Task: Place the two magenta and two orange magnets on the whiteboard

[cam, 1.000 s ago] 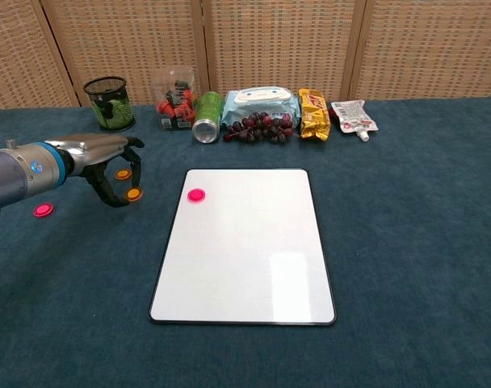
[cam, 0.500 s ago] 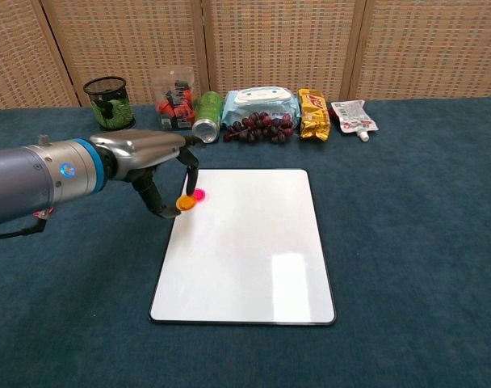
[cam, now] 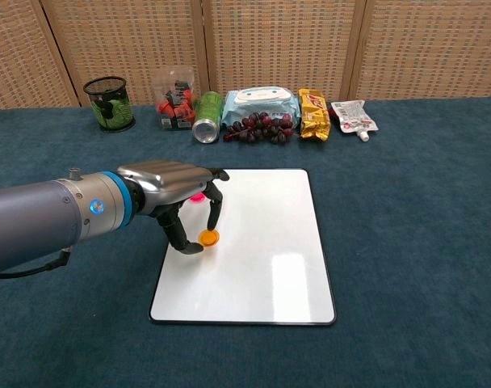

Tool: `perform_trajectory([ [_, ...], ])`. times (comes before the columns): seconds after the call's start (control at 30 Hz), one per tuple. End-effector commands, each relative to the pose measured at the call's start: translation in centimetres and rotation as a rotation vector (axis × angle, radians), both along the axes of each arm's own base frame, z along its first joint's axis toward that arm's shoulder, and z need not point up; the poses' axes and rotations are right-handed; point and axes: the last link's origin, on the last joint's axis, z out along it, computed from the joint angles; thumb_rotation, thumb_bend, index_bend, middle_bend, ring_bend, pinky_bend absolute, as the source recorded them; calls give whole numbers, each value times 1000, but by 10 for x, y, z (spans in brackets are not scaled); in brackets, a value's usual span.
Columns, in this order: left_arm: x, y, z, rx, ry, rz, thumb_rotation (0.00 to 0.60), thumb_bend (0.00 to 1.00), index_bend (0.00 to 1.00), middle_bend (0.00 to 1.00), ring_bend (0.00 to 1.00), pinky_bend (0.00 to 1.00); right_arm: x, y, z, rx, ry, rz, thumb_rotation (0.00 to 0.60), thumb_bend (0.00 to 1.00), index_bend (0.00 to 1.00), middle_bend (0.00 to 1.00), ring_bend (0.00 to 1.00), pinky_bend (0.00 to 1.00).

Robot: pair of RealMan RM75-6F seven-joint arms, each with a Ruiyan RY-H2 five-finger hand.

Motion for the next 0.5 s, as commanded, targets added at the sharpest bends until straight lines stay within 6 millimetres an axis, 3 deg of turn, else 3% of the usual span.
perform_trajectory([
  [0.03, 1, -1, 1, -5, 2, 4, 600, 225, 116, 0, 0, 0, 0, 0, 0, 0, 0, 0, 600, 0, 0, 0, 0, 0],
  [0.1, 1, -1, 2, -4, 3, 3, 600, 212, 55, 0, 0, 0, 0, 0, 0, -1, 0, 0, 600, 0, 0, 0, 0, 0],
  [0.3, -2, 1, 8, 11, 6, 1, 600, 219, 67, 0, 0, 0, 0, 0, 0, -1, -1, 1, 600, 0, 0, 0, 0, 0],
  [0.5, -23, 23, 37, 111, 8, 43, 600, 240, 123, 0, 0, 0, 0, 0, 0, 2, -1, 1, 600, 0, 0, 0, 0, 0],
])
